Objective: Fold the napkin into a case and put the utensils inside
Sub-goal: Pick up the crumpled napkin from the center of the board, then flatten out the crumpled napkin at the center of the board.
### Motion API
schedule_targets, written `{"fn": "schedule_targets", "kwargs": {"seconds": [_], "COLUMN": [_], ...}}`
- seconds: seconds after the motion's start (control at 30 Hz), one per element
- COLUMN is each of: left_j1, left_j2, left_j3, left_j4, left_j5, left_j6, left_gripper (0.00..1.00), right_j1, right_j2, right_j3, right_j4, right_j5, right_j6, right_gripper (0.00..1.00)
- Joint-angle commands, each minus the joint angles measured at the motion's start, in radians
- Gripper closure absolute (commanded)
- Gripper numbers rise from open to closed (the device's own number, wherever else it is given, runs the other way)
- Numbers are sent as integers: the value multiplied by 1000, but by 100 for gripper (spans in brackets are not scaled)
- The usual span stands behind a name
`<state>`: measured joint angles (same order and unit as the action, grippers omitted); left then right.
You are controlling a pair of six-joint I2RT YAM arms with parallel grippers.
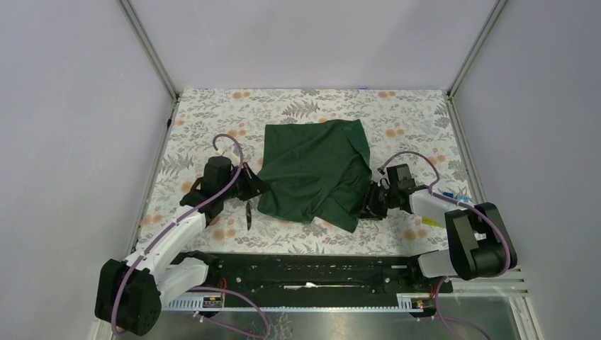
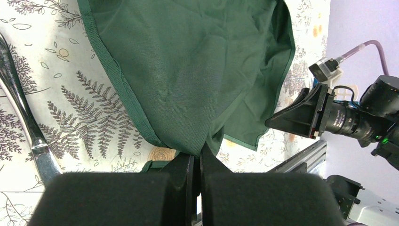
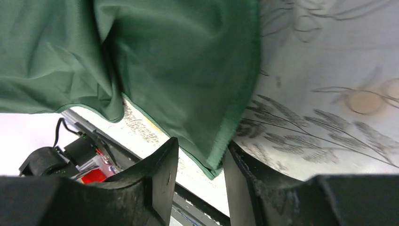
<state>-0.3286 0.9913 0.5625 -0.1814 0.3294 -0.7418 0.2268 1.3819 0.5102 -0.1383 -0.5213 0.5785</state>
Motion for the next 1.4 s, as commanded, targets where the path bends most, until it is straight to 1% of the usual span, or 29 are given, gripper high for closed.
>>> {"fn": "schedule_targets", "kwargs": {"seconds": [0.0,0.07,0.1,0.13,0.17,0.2,0.23,0.3,0.33,0.37,0.47,0.57,0.63,0.7,0.73,0.77,0.8,0.83,0.87,0.9,0.93,1.0,1.03,1.1,1.13,1.2,1.27,1.37], "left_j1": [5,5,5,5,5,10,21,60,86,115,201,266,303,319,322,323,325,325,327,328,329,329,329,329,329,329,323,311], "left_j2": [-25,-21,-22,-21,-18,-15,-2,45,83,132,308,518,648,753,783,804,815,824,827,827,818,780,745,669,631,568,512,447], "left_j3": [-5,-1,2,5,10,17,25,56,81,111,248,502,680,896,1008,1102,1181,1251,1308,1362,1392,1388,1346,1196,1072,888,713,479], "left_j4": [52,51,54,54,53,51,55,59,62,73,90,80,87,77,66,71,88,116,137,152,159,167,175,244,273,307,312,249], "left_j5": [4,3,0,-7,-19,-33,-32,-15,-1,22,87,162,259,351,373,388,409,431,457,474,491,511,509,500,498,506,515,528], "left_j6": [-9,-8,-9,-10,-12,-20,-34,-60,-70,-75,-99,-103,-152,-178,-186,-197,-214,-231,-243,-249,-248,-236,-235,-249,-260,-269,-244,-157], "left_gripper": [100,100,100,100,100,100,100,100,100,100,100,100,100,100,100,100,100,100,100,100,100,100,100,100,100,100,100,100], "right_j1": [55,82,93,97,98,99,99,85,62,34,-65,-135,-150,-164,-175,-189,-204,-218,-244,-264,-283,-303,-307,-310,-310,-310,-310,-310], "right_j2": [38,28,19,10,2,-6,-7,13,38,90,254,462,589,710,760,795,815,815,795,757,714,616,563,471,412,319,227,113], "right_j3": [-52,-77,-87,-87,-78,-52,-16,106,197,278,566,954,1241,1581,1794,1940,2034,2087,2076,2028,1961,1823,1743,1571,1473,1254,1041,737], "right_j4": [144,199,219,224,212,183,151,5,-64,-100,-166,-270,-349,-470,-524,-547,-535,-483,-394,-255,-193,-124,-120,-120,-120,-122,-156,-194], "right_j5": [-17,-22,-22,-10,8,34,61,116,141,133,43,-96,-172,-220,-234,-249,-276,-311,-350,-391,-415,-419,-412,-403,-404,-399,-361,-262], "right_j6": [69,101,114,120,115,103,92,50,31,17,16,46,62,72,90,118,160,210,280,348,392,394,371,327,301,245,171,63], "right_gripper": [54,57,62,69,80,93,100,100,100,100,100,100,100,100,100,100,100,100,100,100,100,100,100,100,100,100,100,100]}}
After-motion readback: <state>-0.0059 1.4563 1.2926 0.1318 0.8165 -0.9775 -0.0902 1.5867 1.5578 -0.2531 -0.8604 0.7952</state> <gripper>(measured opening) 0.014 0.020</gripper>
